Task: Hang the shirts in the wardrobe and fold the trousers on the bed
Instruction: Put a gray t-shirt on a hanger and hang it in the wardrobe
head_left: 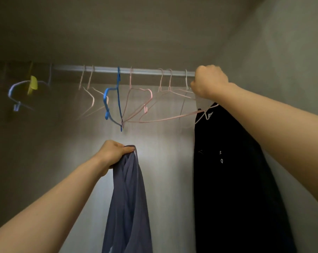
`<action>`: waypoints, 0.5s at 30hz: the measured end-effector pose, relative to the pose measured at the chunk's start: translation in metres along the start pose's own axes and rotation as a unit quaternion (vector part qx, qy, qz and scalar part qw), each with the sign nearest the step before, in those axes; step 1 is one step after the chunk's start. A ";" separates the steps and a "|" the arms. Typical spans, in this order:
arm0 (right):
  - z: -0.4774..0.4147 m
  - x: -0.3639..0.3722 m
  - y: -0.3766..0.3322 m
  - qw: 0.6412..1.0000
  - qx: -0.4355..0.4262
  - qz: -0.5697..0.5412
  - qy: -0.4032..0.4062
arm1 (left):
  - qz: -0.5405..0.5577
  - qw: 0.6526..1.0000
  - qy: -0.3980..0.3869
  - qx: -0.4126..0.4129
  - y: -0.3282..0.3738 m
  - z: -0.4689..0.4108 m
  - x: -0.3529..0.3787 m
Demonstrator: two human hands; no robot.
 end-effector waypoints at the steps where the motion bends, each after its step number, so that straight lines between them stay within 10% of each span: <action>1: -0.005 0.007 0.006 0.999 0.013 0.001 -0.030 | 0.000 1.000 -0.002 -0.001 -0.003 -0.002 0.001; 15: -0.003 0.059 0.056 0.962 0.169 -0.080 -0.202 | 0.005 0.999 -0.032 -0.010 -0.023 -0.005 0.024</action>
Point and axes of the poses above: each hand's wrist, its own z-axis away from the middle knuckle, its own x-axis out of the palm, y = z × x, the point moved 8 cm from there along -z, towards the middle knuckle, and after that the axes turned 1 degree about -y, right-handed, at the moved point
